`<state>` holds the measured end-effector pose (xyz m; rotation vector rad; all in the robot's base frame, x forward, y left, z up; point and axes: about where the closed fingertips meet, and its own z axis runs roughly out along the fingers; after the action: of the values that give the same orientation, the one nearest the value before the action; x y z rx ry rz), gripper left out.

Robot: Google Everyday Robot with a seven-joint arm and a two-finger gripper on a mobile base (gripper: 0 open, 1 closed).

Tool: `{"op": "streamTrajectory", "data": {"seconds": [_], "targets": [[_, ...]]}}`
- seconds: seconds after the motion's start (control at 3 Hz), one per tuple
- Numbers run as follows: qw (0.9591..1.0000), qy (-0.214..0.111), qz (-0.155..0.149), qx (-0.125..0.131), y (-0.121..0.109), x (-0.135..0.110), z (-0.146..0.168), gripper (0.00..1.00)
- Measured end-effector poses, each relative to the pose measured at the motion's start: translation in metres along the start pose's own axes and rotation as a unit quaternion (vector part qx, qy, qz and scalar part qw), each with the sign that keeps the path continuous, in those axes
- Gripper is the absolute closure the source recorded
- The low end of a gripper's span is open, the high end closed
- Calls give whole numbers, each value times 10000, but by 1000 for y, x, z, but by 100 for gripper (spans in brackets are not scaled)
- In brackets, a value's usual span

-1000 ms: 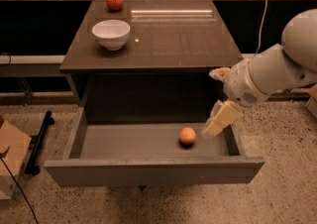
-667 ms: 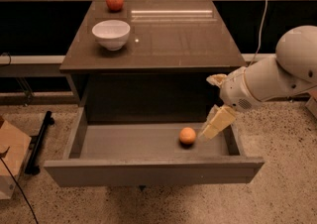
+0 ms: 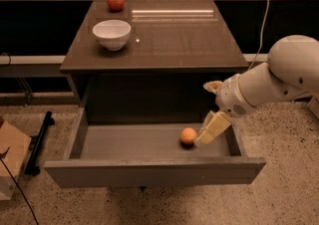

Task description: Pick orange from top drawer and place on counter

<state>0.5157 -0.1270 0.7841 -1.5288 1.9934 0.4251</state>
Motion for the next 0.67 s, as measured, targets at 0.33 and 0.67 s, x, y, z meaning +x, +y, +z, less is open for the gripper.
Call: {"op": "streamTrajectory", "data": {"seconds": [0.33,0.67], "targets": [[9996,-174,155,-127,1,8,27,0],[9977,-496,432,-176,-9,18,55,0]]}}
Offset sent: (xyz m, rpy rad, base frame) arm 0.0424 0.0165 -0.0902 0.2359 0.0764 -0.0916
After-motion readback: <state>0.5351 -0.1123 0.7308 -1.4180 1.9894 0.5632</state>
